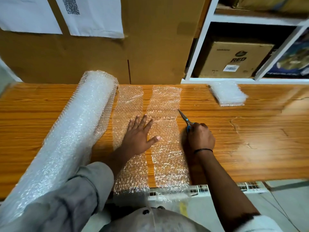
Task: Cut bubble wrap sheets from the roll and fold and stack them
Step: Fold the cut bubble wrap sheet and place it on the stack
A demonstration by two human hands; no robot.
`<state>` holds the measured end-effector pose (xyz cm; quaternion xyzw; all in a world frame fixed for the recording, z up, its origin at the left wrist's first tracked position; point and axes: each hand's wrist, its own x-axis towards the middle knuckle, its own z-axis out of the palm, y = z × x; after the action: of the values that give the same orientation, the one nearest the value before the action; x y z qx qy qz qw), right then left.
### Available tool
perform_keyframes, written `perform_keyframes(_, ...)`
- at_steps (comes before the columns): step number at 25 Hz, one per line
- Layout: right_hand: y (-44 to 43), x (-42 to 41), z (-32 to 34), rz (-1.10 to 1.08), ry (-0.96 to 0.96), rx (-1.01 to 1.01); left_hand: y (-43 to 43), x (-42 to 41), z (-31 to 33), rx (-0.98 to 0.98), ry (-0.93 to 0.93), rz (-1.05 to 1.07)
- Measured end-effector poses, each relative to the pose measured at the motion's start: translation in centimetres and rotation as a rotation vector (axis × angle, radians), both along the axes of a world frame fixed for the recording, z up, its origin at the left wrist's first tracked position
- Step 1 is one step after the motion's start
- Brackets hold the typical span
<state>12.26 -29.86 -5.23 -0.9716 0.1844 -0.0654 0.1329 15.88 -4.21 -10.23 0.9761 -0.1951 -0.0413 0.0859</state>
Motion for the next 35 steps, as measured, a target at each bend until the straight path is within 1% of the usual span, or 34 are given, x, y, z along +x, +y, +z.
perform_keyframes(2,-0.9,-0.1,-0.1,-0.021,0.017,-0.004,0.1,0.9,0.0,0.006,-0.003,0.008)
perform_keyframes(4,-1.1,-0.4,0.1,0.011,-0.003,-0.004,0.0,1.9,0.1,0.014,-0.001,0.026)
perform_keyframes(6,-0.1,-1.2,0.2,0.14,-0.088,0.019,-0.3,2.9,0.1,0.026,0.015,0.052)
perform_keyframes(8,1.7,-2.4,-0.3,0.332,-0.151,0.015,-0.7,4.0,0.3,0.045,0.049,0.077)
perform_keyframes(11,4.0,-4.1,-1.8,0.552,-0.109,-0.018,-1.2,4.8,1.0,0.041,0.089,0.109)
perform_keyframes(14,4.5,-4.7,-3.1,0.568,-0.059,-0.035,-2.1,3.6,1.7,-0.034,0.025,0.112)
perform_keyframes(16,4.4,-4.8,-3.4,0.558,-0.045,-0.05,-2.7,1.8,1.7,-0.124,-0.035,0.061)
perform_keyframes(18,4.1,-4.8,-3.4,0.565,-0.035,-0.05,-2.8,-0.7,1.3,-0.255,-0.119,-0.03)
perform_keyframes(20,3.5,-4.9,-3.3,0.579,-0.042,-0.006,-2.4,-3.1,1.2,-0.4,-0.174,-0.177)
perform_keyframes(22,2.7,-4.8,-3.3,0.597,-0.029,0.069,-2.2,-5.1,1.4,-0.499,-0.125,-0.336)
perform_keyframes(25,1.6,-4.1,-3.4,0.61,-0.036,0.195,-2.2,-7.2,1.6,-0.498,-0.039,-0.439)
perform_keyframes(28,0.6,-3.7,-3.3,0.656,-0.061,0.299,-2.3,-7.7,1.3,-0.447,-0.015,-0.424)
perform_keyframes(31,-0.9,-4.6,-3.2,0.715,-0.037,0.371,-2.6,-7.7,1.0,-0.46,-0.021,-0.383)
perform_keyframes(33,-1.8,-5.9,-2.8,0.737,-0.042,0.443,-2.8,-7.8,1.0,-0.522,0.016,-0.319)
perform_keyframes(35,-2.5,-7.4,-2.3,0.77,-0.039,0.532,-2.9,-8.0,1.3,-0.638,0.09,-0.253)
